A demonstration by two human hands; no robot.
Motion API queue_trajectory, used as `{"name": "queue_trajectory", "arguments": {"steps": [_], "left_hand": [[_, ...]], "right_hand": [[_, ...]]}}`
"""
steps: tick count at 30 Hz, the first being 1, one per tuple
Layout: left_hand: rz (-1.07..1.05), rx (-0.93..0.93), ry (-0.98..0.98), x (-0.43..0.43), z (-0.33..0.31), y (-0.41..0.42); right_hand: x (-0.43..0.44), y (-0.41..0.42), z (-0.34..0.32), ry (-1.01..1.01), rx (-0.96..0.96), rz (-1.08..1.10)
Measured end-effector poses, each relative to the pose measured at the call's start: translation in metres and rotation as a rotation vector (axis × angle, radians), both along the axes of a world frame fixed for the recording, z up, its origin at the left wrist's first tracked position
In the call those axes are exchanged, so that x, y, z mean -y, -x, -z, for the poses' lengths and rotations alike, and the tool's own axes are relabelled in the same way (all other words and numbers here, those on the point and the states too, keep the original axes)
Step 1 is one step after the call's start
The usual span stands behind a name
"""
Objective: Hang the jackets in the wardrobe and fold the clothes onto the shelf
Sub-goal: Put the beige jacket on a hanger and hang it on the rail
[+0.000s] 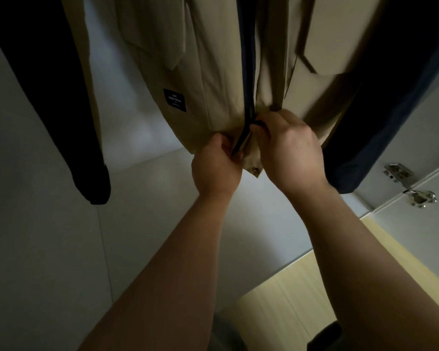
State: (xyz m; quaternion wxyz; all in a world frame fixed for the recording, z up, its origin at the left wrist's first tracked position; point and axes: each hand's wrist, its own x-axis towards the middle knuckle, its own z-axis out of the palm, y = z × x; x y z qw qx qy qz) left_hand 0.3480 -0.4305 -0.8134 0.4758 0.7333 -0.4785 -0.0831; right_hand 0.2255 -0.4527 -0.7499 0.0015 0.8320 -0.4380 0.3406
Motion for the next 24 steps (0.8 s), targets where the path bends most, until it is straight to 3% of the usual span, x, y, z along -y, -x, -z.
{"name": "queue_trajectory", "arguments": {"steps": [5, 9, 12, 19, 24], "left_hand": [[0.073, -0.043, 0.284, 0.004, -0.014, 0.007], [0.101, -0.178, 0.288, 0.005, -0.011, 0.007], [0.045, -0.107, 0.205, 0.006, -0.015, 0.008], [0.033, -0.202, 0.231, 0.003, -0.027, 0.019], [-0.006, -0.166, 0.153, -0.002, -0.037, 0.024]], "right_hand": [[-0.002, -0.006, 0.0, -0.097, -0.027, 0.022], [-0.006, -0.005, -0.016, -0.142, 0.014, 0.058], [-0.014, -0.006, -0.039, -0.111, 0.121, 0.061], [-0.025, -0.007, -0.074, -0.082, 0.218, 0.047], [-0.011, -0.005, -0.105, -0.124, 0.08, 0.03]]}}
